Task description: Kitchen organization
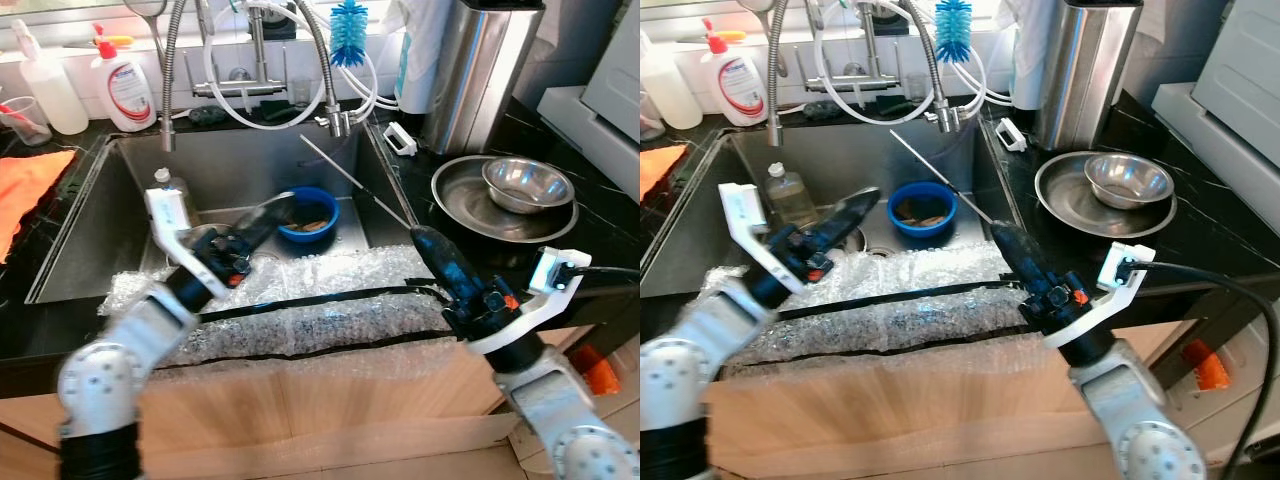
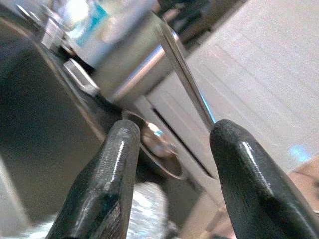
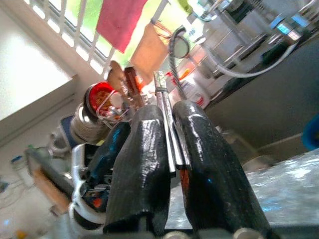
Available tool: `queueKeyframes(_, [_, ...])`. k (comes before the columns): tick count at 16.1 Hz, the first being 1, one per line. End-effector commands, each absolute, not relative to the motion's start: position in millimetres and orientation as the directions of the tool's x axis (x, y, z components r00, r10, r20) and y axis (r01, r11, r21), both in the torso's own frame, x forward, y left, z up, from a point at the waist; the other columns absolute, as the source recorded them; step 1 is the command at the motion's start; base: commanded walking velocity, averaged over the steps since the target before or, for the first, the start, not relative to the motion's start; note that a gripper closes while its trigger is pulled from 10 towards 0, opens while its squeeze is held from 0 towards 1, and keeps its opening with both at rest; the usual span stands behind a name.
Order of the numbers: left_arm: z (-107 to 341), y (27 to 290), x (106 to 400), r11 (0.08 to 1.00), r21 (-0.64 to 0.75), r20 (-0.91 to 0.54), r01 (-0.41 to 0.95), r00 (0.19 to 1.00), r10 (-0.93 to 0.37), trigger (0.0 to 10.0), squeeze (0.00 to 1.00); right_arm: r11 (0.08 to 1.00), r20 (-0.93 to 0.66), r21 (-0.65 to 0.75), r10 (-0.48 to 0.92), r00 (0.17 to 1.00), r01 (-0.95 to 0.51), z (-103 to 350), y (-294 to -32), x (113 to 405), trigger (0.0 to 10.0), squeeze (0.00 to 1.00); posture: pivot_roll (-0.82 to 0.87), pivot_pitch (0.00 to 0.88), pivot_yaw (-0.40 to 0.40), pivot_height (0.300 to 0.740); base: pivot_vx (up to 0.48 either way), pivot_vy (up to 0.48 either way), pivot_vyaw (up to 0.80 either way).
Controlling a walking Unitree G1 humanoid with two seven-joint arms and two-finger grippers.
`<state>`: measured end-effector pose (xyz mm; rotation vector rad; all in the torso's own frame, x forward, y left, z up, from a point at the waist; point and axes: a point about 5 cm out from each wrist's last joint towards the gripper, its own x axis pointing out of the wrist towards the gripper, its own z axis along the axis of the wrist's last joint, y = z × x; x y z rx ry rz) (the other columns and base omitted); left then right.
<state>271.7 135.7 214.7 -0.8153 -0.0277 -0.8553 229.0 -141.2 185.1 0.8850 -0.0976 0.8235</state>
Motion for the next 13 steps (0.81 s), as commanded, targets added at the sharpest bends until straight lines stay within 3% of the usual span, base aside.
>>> queueKeyframes(1, [211.6, 130.9, 271.6, 0.360, -0.641, 0.320, 0.678, 0.661, -0.679, 10.0, 0.00, 0.345, 0.405, 0.642, 0.605, 0.685, -0.685, 187.4, -137.1, 226.2, 10.0, 0.00, -0.08, 0.017, 0.041, 0.740, 0.000, 0.000, 0.00])
queueKeyframes(3, [211.6, 123.2, 269.5, 0.315, -0.652, 0.335, 0.690, 0.634, -0.697, 10.0, 0.00, 0.331, 0.409, 0.647, 0.608, 0.680, -0.686, 187.5, -130.5, 226.0, 10.0, 0.00, -0.08, 0.014, 0.038, 0.740, 0.000, 0.000, 0.00])
queueKeyframes(13, [213.5, 120.1, 269.0, 0.287, -0.666, 0.365, 0.689, 0.636, -0.680, 10.0, 0.00, 0.280, 0.366, 0.692, 0.659, 0.657, -0.666, 170.5, -115.3, 217.3, 10.0, 0.00, -0.08, 0.033, 0.028, 0.740, 0.000, 0.000, 0.00])
